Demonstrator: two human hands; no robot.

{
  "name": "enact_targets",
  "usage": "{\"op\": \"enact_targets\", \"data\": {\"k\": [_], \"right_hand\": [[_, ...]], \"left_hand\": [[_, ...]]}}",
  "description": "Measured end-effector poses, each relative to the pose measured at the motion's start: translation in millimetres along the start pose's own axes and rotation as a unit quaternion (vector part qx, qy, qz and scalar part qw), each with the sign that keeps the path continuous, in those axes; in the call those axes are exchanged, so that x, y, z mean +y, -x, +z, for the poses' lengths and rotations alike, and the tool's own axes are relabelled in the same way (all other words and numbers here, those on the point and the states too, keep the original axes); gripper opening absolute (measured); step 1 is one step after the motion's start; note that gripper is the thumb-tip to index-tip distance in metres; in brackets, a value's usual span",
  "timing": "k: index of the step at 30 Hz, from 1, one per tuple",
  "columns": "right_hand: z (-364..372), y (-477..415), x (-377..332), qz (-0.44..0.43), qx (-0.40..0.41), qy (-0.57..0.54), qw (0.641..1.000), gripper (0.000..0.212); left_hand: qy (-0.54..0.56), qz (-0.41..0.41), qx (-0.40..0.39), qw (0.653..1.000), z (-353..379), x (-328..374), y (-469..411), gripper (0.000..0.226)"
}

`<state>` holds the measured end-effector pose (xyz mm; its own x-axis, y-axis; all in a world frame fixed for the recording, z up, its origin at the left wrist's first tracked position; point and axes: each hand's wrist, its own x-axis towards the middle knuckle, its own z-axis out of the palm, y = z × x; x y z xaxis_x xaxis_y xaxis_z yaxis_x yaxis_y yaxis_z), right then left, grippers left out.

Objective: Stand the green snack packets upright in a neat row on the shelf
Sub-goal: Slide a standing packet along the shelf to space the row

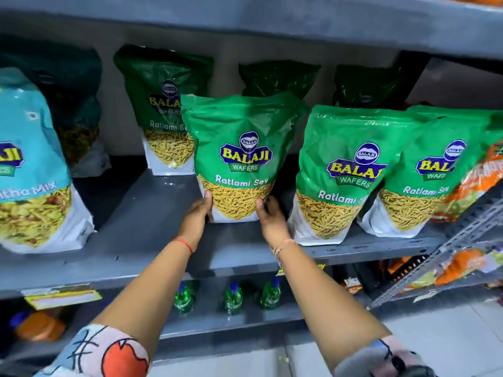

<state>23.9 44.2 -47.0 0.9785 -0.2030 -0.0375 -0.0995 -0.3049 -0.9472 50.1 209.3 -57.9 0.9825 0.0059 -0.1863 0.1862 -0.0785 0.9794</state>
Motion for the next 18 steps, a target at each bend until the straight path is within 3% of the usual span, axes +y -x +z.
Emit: {"op": "enact_targets", "data": {"k": [10, 14, 18], "right_hand": [[-13, 40, 13, -0.018, -0.003, -0.004, 1.0, 0.047], [-22, 35, 8, -0.022, -0.047, -0.054, 0.997, 0.051], [-28, 22, 10, -0.018, -0.09, -0.056, 0.994, 0.072]], "left_hand": [[-0.029, -0.002, 0.072, 0.997, 7, -5, 50, 0.049], [-0.019, 0.017, -0.017, 1.0, -14, 3, 56, 0.031], [-0.049, 0.034, -0.103, 0.993, -15, 17, 59, 0.052]]}}
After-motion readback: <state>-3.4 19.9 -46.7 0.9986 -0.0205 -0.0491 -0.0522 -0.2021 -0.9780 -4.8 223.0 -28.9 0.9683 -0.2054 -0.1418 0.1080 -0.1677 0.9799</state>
